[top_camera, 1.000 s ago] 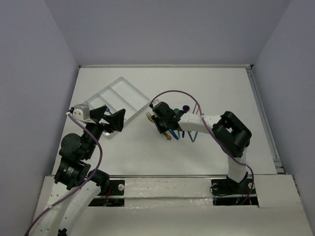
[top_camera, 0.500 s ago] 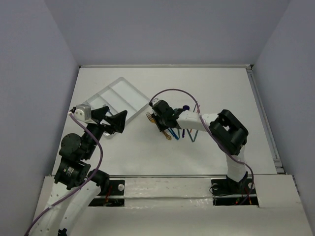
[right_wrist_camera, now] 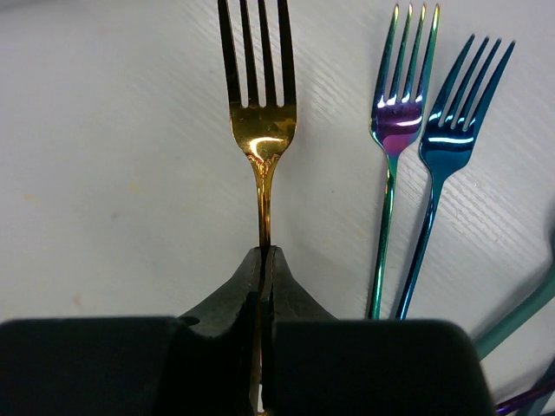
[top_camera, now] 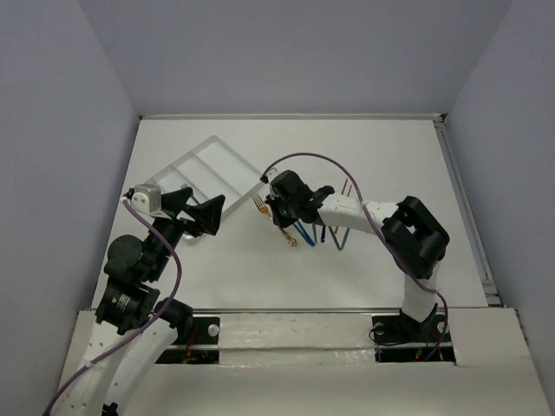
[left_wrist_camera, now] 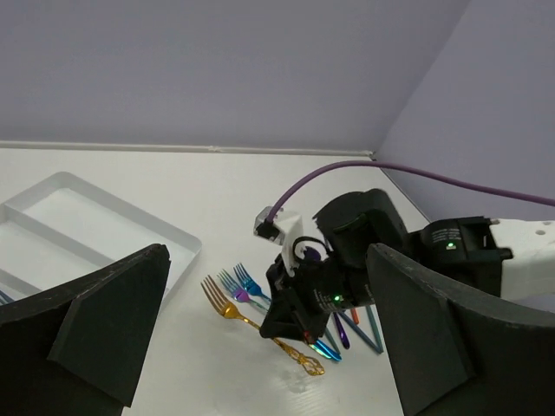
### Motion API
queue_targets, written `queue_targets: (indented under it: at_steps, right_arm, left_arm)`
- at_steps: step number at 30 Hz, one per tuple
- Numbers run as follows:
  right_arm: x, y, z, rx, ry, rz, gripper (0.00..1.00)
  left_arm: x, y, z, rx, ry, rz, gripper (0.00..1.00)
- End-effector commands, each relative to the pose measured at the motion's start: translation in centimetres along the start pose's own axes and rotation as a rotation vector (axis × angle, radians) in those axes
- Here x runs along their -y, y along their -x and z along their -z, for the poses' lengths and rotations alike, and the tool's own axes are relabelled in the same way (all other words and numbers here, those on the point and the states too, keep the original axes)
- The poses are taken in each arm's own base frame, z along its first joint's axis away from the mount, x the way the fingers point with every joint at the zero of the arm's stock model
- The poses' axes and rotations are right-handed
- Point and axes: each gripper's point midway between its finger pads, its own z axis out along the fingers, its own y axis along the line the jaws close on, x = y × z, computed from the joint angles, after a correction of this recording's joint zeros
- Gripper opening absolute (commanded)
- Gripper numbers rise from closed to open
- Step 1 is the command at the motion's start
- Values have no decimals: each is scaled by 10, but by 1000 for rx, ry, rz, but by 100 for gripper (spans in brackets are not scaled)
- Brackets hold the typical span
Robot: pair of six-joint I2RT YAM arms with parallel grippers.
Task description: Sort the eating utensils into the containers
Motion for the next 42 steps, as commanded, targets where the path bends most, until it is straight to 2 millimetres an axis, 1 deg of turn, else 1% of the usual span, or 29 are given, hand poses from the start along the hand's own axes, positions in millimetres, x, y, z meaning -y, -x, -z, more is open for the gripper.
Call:
queue_targets:
  at_steps: [1,2,3,6,7,8,9,10,11,12,13,14,17,18,20,21,22,23,25,27,28,31,34,37,38,39,40,41,42]
  right_arm:
    - [-48,68,60,211,208,14,0]
    - [-50,77,64,237,215,12,0]
    - [-62,92,68,276,268,14,0]
    - [-77,115,61,313,305,16,0]
    - [-90,139,67,366,330,29,0]
    - [-93,140,50,355,333,23,0]
    - [-105,149,48,378,362,31,0]
    - [-121,172,56,428,401,36,0]
    - [-126,171,40,417,422,39,0]
    - [-138,184,40,464,452,47,0]
    - [-143,192,37,483,471,52,0]
    - [-160,200,31,497,523,74,0]
    - [-176,214,18,516,561,85,0]
    - [-186,222,11,531,573,92,0]
    - [-188,229,1,545,564,89,0]
    - [-192,232,-9,557,551,87,0]
    - [-189,225,-23,542,531,87,0]
    - [-189,235,-21,569,521,92,0]
    - [-190,235,-36,576,490,102,0]
    - [-190,235,-45,583,484,109,0]
    - [-189,227,-53,549,475,110,0]
    - [-187,217,-68,519,468,112,2]
    - [-184,210,-74,508,458,110,6]
    - [-185,209,-72,504,462,114,13]
    - [-185,209,-72,504,462,114,20]
    - [-185,211,-68,509,462,117,24]
    - [-185,212,-67,511,462,118,28]
    - [-185,213,-65,515,462,121,38]
    - [-185,214,-62,517,462,123,41]
  left_arm:
    - [12,30,3,75,-35,-10,99]
    - [12,30,3,75,-33,-10,99]
    - [10,31,3,78,-26,-11,99]
    - [10,34,3,86,-26,-10,99]
    - [9,33,3,88,-22,-11,99]
    - [8,33,4,85,-20,-11,99]
    - [8,33,4,88,-17,-11,99]
    - [8,33,4,88,-17,-12,99]
    - [9,34,5,90,-21,-14,99]
    - [10,34,5,90,-28,-15,99]
    - [11,35,6,92,-32,-15,99]
    - [12,36,6,95,-38,-15,99]
    - [15,37,6,97,-54,-19,99]
    - [15,36,7,95,-55,-19,99]
    - [15,36,6,96,-54,-19,99]
    - [15,36,7,97,-55,-19,99]
    - [15,37,7,97,-53,-19,99]
    - [15,37,8,100,-55,-21,99]
    - [15,37,7,98,-56,-22,99]
    - [16,37,7,98,-60,-23,99]
    - [17,36,7,95,-65,-23,99]
    - [24,34,7,84,-109,-30,99]
    - [40,30,8,70,-206,-42,99]
    - [58,29,12,60,-309,-55,99]
    - [61,29,13,62,-327,-59,99]
    - [64,28,14,58,-347,-61,99]
    - [64,28,14,58,-348,-63,99]
    - [63,28,14,57,-345,-62,99]
    - [60,29,12,63,-324,-63,99]
